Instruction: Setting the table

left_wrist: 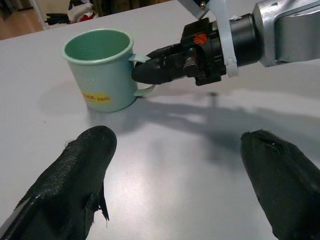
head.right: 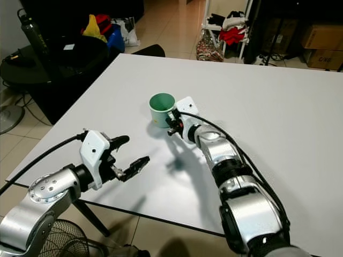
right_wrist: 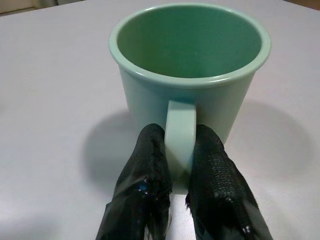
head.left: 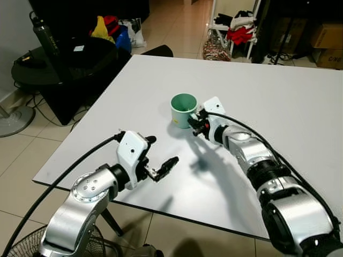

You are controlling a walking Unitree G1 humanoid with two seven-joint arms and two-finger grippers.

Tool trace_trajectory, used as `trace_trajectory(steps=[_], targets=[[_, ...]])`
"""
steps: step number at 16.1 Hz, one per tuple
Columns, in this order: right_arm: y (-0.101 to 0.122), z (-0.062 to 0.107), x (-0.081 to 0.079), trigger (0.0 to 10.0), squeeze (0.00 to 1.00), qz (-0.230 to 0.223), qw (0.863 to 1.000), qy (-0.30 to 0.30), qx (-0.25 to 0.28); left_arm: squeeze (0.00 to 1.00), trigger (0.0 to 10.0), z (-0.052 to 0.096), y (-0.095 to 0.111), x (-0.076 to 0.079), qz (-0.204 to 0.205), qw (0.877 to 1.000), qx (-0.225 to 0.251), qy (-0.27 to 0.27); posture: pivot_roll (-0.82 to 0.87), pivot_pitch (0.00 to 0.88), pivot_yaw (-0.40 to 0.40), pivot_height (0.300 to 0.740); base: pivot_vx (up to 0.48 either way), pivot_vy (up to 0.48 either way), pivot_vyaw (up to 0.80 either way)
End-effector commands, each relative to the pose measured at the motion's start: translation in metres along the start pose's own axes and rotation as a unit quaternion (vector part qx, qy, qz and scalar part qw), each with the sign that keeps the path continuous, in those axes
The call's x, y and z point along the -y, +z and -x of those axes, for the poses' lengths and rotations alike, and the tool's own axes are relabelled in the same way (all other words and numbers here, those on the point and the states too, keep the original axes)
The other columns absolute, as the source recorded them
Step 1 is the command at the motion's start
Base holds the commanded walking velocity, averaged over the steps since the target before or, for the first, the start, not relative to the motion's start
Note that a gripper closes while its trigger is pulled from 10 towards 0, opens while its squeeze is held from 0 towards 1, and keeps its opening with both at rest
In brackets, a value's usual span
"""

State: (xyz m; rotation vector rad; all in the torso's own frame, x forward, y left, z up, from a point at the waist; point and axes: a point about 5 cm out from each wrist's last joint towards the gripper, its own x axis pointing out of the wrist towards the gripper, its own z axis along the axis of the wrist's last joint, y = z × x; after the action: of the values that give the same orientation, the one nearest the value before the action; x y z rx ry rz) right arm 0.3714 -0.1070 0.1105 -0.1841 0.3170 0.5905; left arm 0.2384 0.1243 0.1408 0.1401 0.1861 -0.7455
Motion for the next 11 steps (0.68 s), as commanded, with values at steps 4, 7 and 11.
trace_trajectory(steps=[4,7,11], targets=[[-0.002,0.0,0.004,10.0,1.0,-0.009,1.0,-0.013,0.01,0.0,10.0,0.001,0.003,0.0,-0.006,1.0,0.0,0.0,0.1,0.0,0.073,0.74,0.0,0.0,0.0],[0.002,0.009,0.011,10.0,1.0,-0.034,0.998,-0.007,0.057,0.0,10.0,0.0,0.004,-0.001,-0.006,1.0,0.002,0.003,0.1,0.0,0.072,0.74,0.0,0.0,0.0],[0.005,0.039,0.016,10.0,1.0,-0.025,0.992,-0.002,0.12,0.0,10.0,-0.003,0.006,0.0,-0.007,1.0,0.013,0.003,0.09,0.0,0.079,0.74,0.0,0.0,0.0]])
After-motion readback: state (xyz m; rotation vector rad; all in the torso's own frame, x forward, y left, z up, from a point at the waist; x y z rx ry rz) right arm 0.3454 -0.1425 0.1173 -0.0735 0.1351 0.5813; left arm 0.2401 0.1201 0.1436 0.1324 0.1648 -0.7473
